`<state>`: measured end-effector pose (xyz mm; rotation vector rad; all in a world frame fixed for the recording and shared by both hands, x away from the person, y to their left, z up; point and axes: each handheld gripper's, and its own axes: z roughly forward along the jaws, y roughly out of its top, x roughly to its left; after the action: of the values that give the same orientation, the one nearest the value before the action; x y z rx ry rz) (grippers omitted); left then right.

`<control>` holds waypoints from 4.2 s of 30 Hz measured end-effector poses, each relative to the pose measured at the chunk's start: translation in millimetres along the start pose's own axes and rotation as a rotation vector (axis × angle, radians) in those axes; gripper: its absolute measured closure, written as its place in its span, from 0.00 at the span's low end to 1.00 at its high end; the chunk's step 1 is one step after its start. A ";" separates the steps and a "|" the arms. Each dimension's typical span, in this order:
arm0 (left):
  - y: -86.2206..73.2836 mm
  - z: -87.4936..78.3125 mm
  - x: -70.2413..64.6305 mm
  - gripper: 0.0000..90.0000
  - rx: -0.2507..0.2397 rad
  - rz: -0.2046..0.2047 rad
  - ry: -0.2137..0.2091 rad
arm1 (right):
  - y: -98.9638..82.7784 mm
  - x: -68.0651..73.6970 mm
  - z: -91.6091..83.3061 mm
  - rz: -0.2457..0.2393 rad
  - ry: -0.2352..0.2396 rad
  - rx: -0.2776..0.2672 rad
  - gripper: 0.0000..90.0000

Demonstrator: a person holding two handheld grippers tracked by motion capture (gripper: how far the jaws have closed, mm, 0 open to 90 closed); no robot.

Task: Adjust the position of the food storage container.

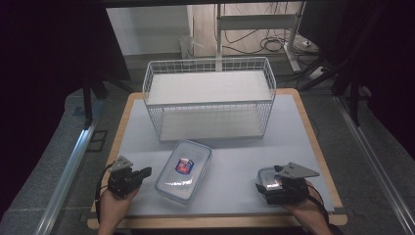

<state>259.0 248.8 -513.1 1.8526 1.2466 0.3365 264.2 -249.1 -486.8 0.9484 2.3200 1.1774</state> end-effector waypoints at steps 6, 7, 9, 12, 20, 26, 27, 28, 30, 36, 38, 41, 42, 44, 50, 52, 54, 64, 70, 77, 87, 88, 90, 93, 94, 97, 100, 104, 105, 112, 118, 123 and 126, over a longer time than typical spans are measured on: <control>23.7 27.6 8.5 1.00 0.017 -0.014 -0.052 | 0.4 1.5 2.8 -0.011 -0.007 0.016 0.10; 28.2 33.1 8.0 1.00 0.027 -0.009 -0.056 | 0.9 2.3 2.6 -0.018 -0.011 0.014 0.11; 41.8 49.9 7.7 1.00 0.058 0.012 -0.080 | 1.4 2.6 1.9 -0.026 -0.016 0.013 0.11; 52.2 61.8 6.6 1.00 0.086 0.026 -0.101 | 1.8 2.9 1.2 -0.027 -0.023 0.013 0.11; 81.4 83.0 5.4 1.00 0.147 0.016 -0.153 | 2.2 1.9 -0.1 -0.038 -0.048 0.015 0.12; 95.4 102.7 -10.3 1.00 0.189 0.072 -0.183 | 2.1 3.1 1.2 -0.047 -0.051 0.022 0.12; 100.4 108.0 -16.4 1.00 0.204 0.099 -0.187 | 2.2 3.5 0.9 -0.050 -0.053 0.021 0.12; 100.4 108.0 -16.4 1.00 0.204 0.099 -0.187 | 2.2 3.5 0.9 -0.050 -0.053 0.021 0.12; 105.4 112.7 -22.5 1.00 0.220 0.116 -0.191 | 2.1 3.3 0.4 -0.048 -0.054 0.021 0.12; 120.4 125.4 -38.3 1.00 0.271 0.175 -0.203 | 1.9 2.7 0.6 -0.046 -0.055 0.023 0.12; 123.9 131.5 -45.8 1.00 0.274 0.190 -0.214 | 1.9 3.0 0.7 -0.050 -0.054 0.027 0.12; 128.3 140.7 -58.8 1.00 0.287 0.224 -0.241 | 1.5 3.4 1.1 -0.051 -0.053 0.027 0.12; 128.8 143.9 -65.0 1.00 0.278 0.217 -0.250 | 1.4 3.4 1.0 -0.051 -0.054 0.029 0.12; 131.4 146.5 -72.0 1.00 0.284 0.259 -0.239 | 1.2 3.0 0.8 -0.049 -0.055 0.028 0.12; 125.6 115.7 -58.5 1.00 0.189 0.267 -0.142 | 0.6 0.4 -3.1 -0.049 -0.064 0.022 0.12; 116.9 96.8 -47.2 1.00 0.149 0.225 -0.138 | 0.4 0.5 -2.4 -0.046 -0.064 0.024 0.12; 100.1 71.5 -38.0 1.00 0.109 0.187 -0.128 | 0.8 1.5 -1.7 -0.052 -0.064 0.027 0.12; 21.7 10.4 -32.3 1.00 0.064 0.072 -0.067 | 1.7 6.0 0.2 -0.060 -0.055 0.026 0.12; -12.0 0.3 -53.2 0.99 0.121 0.076 -0.105 | 1.9 8.0 -0.1 -0.068 -0.055 0.026 0.12; -18.3 20.6 -71.4 1.00 0.194 0.104 -0.124 | 1.7 8.9 0.6 -0.072 -0.053 0.026 0.12; 5.7 48.5 -75.5 1.00 0.213 0.170 -0.080 | 1.7 10.9 4.4 -0.077 -0.040 0.039 0.13; 9.4 52.3 -74.5 1.00 0.215 0.173 -0.077 | 2.0 11.1 4.4 -0.074 -0.038 0.037 0.13; 16.6 59.9 -71.1 1.00 0.212 0.164 -0.070 | 2.5 10.8 4.6 -0.065 -0.034 0.034 0.14; 24.7 67.2 -64.5 1.00 0.197 0.145 -0.055 | 4.3 8.6 5.4 -0.032 -0.014 0.032 0.19; 25.6 67.1 -62.4 1.00 0.186 0.133 -0.056 | 4.3 8.6 5.4 -0.032 -0.014 0.032 0.19; 24.1 60.6 -59.9 1.00 0.160 0.122 -0.076 | 7.2 6.4 4.2 -0.013 0.004 0.034 0.32; 20.3 52.0 -60.7 1.00 0.142 0.112 -0.087 | 12.9 3.2 3.2 0.001 0.008 0.035 0.55; 12.9 44.7 -61.4 1.00 0.140 0.106 -0.095 | 22.8 0.7 10.2 0.014 0.017 0.070 0.86; 11.1 43.4 -62.0 1.00 0.139 0.096 -0.099 | 25.3 1.2 13.9 0.003 -0.006 0.093 0.93; 4.7 33.7 -65.0 0.98 0.128 0.088 -0.102 | 50.2 -5.2 48.7 0.004 -0.040 0.185 0.99; 4.0 34.1 -62.7 0.98 0.140 0.081 -0.110 | 62.5 -13.8 74.9 0.062 -0.001 0.238 0.99; 5.9 37.3 -63.9 0.97 0.145 0.084 -0.120 | 64.7 -10.4 69.2 0.056 0.015 0.230 0.99; 7.0 40.3 -63.6 0.97 0.155 0.080 -0.124 | 63.8 -5.4 65.8 0.032 0.014 0.232 0.99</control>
<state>259.0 173.3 -517.4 2.0274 1.1430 0.1684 332.1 -188.8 -473.2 1.0610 2.5015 0.9425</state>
